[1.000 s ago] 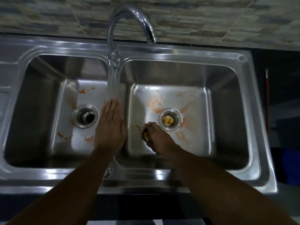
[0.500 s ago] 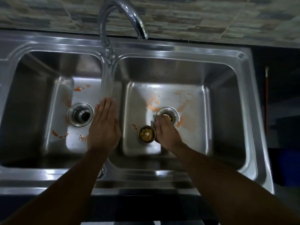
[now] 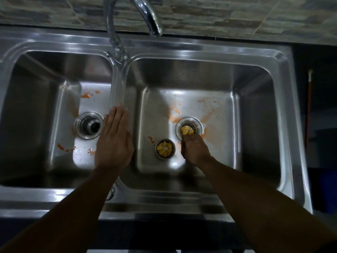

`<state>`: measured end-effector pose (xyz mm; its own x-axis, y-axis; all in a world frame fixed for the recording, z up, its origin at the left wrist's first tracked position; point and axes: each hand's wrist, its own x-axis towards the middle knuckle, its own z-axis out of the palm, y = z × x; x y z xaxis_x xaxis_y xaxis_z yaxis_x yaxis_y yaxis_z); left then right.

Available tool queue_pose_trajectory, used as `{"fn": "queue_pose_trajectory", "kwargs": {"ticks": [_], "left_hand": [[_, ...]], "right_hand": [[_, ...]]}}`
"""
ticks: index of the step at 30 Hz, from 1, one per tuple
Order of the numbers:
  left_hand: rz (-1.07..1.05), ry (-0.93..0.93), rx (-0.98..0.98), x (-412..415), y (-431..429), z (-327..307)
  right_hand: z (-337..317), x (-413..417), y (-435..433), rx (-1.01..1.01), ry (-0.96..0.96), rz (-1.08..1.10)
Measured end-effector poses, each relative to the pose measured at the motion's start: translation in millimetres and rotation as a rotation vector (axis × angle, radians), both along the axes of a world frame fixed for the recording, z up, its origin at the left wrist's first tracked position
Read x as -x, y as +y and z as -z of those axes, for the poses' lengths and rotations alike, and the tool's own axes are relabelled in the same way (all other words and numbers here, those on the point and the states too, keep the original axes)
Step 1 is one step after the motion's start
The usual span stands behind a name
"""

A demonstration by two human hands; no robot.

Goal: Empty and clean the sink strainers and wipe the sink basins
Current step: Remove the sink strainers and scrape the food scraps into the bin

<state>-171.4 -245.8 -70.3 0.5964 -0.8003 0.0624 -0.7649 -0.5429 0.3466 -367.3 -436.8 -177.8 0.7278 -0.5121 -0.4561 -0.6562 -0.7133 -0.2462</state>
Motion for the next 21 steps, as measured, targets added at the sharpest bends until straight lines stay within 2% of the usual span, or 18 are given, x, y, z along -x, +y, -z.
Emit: {"fn": "queue_pose_trajectory", "kwargs": {"ticks": [11, 21], "left_hand": [[0.003, -0.003, 0.016, 0, 0, 2], [0.002, -0.014, 0.030, 0, -1, 0]], "right_hand": [[-18, -7, -11, 0.115, 0.042, 0.003], [-48, 1, -13, 0.190, -0.099, -0.047]]}}
